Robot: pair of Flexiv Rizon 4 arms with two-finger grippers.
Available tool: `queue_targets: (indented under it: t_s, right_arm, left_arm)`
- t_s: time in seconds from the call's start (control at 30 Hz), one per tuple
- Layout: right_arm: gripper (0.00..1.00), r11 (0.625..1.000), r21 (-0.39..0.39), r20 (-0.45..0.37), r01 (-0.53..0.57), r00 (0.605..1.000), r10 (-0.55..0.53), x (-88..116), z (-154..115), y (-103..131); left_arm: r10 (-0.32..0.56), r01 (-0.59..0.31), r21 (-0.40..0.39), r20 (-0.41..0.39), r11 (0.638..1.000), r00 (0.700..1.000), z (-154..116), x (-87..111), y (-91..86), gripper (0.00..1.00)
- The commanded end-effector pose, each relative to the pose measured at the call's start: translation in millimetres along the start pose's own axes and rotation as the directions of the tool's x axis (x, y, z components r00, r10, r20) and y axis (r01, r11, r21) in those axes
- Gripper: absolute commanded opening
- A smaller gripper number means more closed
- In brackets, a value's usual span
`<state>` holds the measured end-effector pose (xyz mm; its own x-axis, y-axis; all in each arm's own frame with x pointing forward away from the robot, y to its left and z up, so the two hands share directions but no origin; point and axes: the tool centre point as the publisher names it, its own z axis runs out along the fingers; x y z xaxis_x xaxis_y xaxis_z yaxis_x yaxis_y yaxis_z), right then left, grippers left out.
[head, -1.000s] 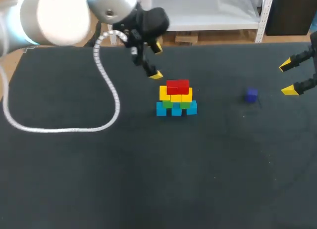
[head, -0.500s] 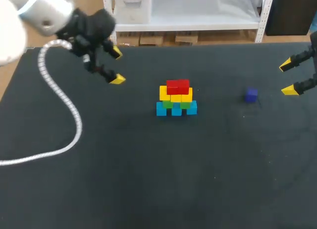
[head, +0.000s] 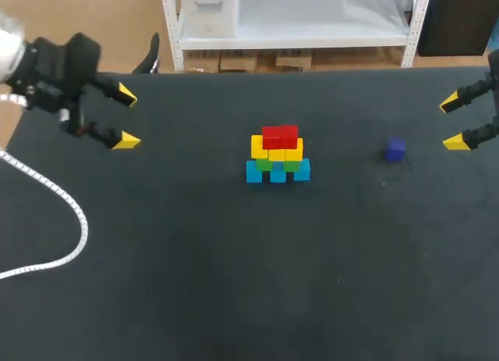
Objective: Place the blue cubes, place green cubes on the blue cubes, place the yellow cubes on the green cubes, then place the red cubes on the yellow cubes, and place purple cube on the red cubes.
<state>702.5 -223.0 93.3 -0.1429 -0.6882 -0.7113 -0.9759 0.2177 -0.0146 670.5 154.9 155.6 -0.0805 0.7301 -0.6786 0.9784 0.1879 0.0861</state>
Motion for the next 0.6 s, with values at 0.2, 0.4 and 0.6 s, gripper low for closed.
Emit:
queue_targets:
  t_s: [0.2, 0.4, 0.6]
  right_arm:
    - [1.00, 1.000, 0.000, 0.002, 0.001, 1.000, -0.001, 0, 0, 0]
    - [1.00, 1.000, 0.000, 0.002, 0.001, 1.000, -0.001, 0, 0, 0]
    - [1.00, 0.999, 0.030, -0.055, 0.042, 0.998, -0.040, 3, 5, -11]
  left_arm:
    - [0.046, -0.047, 0.011, 0.057, 0.999, 0.997, -8, -1.8, 13.3, 1.00]
    - [0.069, -0.070, 0.034, 0.037, 0.997, 0.997, -10, -2.8, 14.7, 1.00]
    - [0.069, -0.070, 0.034, 0.037, 0.997, 0.997, -10, -2.8, 14.7, 1.00]
